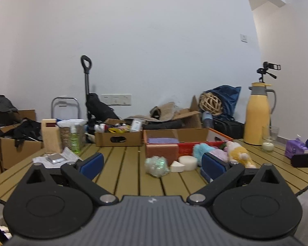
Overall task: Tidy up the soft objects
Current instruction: 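Withdraw both tools from the box back over the table, then close the left and right tools on the yellow-and-white plush toy, then lift the plush toy into the cardboard box and open both tools, then withdraw both tools from the box back over the table, then close the left and right tools on the lavender fluffy towel, then carry the lavender towel into the cardboard box and open both tools, then withdraw both tools from the box back over the table, then close the left and right tools on the light blue plush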
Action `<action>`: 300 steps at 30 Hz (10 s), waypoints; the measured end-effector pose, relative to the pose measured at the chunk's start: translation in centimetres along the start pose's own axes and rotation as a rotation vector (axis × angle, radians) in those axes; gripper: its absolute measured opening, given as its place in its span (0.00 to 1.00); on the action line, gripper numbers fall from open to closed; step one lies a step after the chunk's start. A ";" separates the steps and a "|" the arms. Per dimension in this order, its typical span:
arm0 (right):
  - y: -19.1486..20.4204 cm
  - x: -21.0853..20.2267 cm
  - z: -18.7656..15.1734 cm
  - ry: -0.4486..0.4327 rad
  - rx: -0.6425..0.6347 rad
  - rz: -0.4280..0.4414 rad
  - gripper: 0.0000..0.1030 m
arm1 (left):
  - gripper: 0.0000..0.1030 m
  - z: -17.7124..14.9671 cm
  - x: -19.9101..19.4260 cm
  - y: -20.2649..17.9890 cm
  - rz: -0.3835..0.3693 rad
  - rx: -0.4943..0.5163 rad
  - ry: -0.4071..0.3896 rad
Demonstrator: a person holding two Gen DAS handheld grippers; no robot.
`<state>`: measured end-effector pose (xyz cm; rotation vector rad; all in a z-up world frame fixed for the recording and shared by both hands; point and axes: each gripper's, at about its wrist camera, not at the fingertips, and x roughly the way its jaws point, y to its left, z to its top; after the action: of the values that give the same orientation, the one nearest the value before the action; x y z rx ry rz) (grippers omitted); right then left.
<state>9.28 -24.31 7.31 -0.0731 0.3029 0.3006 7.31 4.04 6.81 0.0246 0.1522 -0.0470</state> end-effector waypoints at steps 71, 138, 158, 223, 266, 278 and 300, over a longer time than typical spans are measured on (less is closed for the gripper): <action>0.7 14.5 -6.0 0.189 0.156 0.278 0.52 | 0.63 -6.1 15.4 0.1 -0.331 -0.399 0.389; -7.4 11.3 7.4 -0.008 -0.021 -0.027 0.81 | 1.00 3.0 10.1 1.1 0.039 -0.106 0.043; -5.1 7.2 -2.2 0.095 0.215 0.034 0.83 | 1.00 -0.7 9.2 -2.2 -0.046 -0.049 0.137; -19.5 41.1 14.3 0.188 0.478 0.057 0.16 | 0.31 11.0 52.1 -9.3 -0.498 -0.341 0.547; -9.4 11.9 11.8 -0.012 0.130 0.048 0.74 | 1.00 10.6 13.0 -2.8 -0.244 0.023 0.077; -1.4 -0.6 -1.0 -0.098 0.086 -0.007 0.86 | 1.00 1.9 0.6 -3.1 -0.190 0.039 0.088; -6.1 13.4 -2.7 0.118 0.154 -0.052 0.75 | 1.00 -1.5 17.6 -4.1 -0.190 -0.020 0.297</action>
<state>22.51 -26.64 0.81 0.0526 0.4400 0.2210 24.21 -0.83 2.57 -0.0034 0.4516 -0.2324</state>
